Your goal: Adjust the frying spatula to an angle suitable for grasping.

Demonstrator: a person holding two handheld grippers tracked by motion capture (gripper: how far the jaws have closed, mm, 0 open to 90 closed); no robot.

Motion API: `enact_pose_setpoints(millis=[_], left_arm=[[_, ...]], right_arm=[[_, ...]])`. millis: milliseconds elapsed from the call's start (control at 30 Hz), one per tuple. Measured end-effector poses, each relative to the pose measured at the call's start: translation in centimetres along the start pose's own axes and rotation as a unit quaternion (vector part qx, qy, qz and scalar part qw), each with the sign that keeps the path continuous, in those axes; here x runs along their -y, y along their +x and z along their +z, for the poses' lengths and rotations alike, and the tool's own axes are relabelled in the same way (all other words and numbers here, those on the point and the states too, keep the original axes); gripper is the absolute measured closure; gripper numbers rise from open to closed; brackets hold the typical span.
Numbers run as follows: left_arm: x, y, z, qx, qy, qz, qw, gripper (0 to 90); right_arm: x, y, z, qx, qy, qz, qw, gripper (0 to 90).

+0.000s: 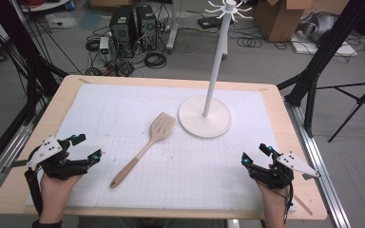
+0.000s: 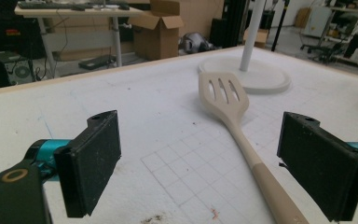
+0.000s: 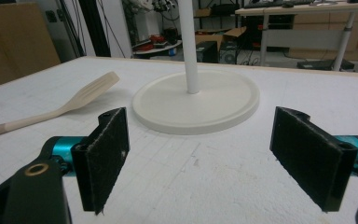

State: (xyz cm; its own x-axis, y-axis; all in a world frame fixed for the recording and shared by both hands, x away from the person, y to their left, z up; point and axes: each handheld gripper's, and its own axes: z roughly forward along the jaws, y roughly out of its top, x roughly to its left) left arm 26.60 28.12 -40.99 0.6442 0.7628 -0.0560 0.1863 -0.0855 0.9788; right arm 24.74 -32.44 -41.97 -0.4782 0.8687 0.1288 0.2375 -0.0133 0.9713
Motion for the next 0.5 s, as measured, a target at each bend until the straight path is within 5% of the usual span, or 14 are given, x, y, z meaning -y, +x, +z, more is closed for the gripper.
enact_pose_setpoints(millis=[300, 500], left_arm=[[-1.2, -2.0, 3.2, 0.032, 0.056, 0.009, 0.9979, 18.0], [-2.1, -3.0, 5.3, 0.032, 0.085, 0.020, 0.9956, 18.2]], right_arm=[[0.0, 0.1, 0.4, -0.005, 0.006, 0.003, 1.0000, 18.8], [0.1, 0.2, 0.6, -0.006, 0.009, 0.000, 0.9999, 19.0]])
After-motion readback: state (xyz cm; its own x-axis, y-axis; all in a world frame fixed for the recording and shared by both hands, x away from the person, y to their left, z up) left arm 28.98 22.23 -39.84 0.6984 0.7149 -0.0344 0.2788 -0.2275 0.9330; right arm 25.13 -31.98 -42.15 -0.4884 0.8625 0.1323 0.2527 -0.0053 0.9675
